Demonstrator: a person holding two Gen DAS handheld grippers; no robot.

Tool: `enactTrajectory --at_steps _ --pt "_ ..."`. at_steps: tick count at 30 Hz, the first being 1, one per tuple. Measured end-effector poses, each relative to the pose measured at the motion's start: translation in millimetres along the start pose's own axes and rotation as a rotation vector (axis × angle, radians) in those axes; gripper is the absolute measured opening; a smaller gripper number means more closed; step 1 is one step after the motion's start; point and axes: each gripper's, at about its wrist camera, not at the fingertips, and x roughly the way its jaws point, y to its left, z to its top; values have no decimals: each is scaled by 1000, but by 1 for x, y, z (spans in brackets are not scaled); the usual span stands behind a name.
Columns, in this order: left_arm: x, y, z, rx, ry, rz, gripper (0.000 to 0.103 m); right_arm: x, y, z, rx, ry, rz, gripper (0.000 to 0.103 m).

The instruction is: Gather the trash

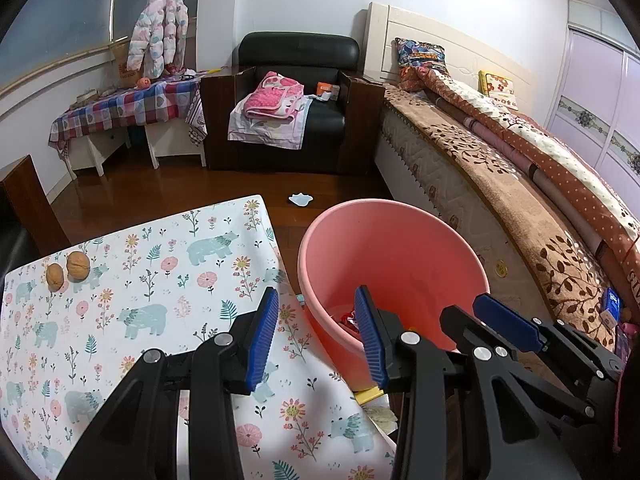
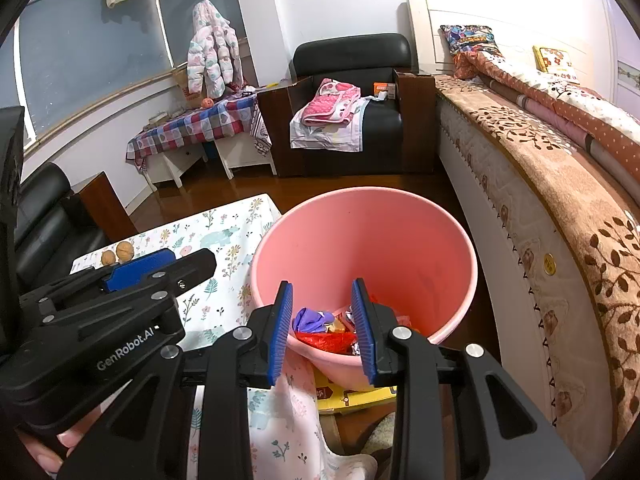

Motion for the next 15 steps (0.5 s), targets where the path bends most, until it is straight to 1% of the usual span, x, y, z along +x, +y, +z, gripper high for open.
enactTrajectory --at_steps 15 --pt "-4 0 -2 -4 5 -1 40 0 1 -3 3 7 -4 31"
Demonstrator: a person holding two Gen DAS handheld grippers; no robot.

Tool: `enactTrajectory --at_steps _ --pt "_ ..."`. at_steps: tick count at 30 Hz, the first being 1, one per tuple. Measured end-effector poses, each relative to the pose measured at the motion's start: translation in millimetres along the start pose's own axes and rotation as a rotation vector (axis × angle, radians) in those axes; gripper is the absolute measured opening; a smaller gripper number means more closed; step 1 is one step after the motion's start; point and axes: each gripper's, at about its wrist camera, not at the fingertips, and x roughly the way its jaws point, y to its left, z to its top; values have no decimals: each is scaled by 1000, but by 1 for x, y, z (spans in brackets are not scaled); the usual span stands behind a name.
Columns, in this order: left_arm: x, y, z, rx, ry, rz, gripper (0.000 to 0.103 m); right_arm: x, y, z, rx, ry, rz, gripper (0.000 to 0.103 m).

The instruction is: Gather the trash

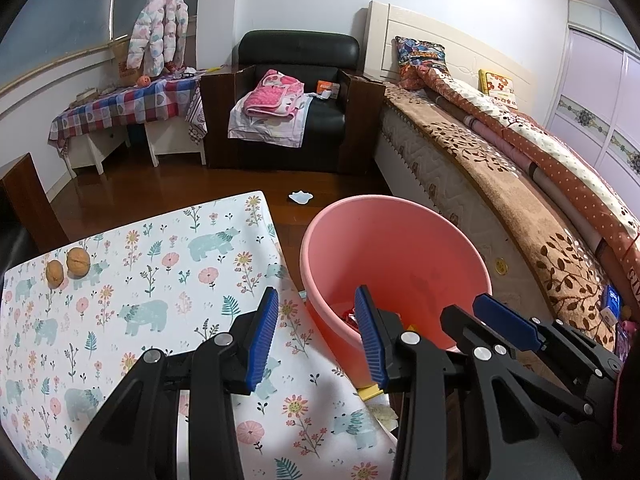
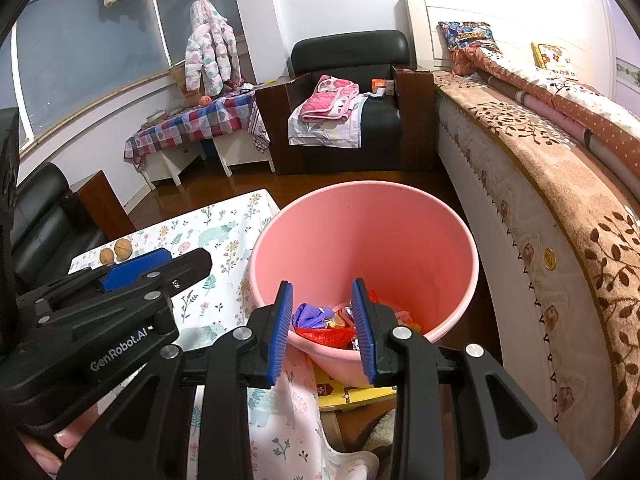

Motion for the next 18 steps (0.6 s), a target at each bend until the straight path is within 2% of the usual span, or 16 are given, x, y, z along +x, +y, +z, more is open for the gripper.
enactTrajectory --at_steps 18 --pt "5 8 -3 -15 11 8 40 9 0 -4 -12 15 0 31"
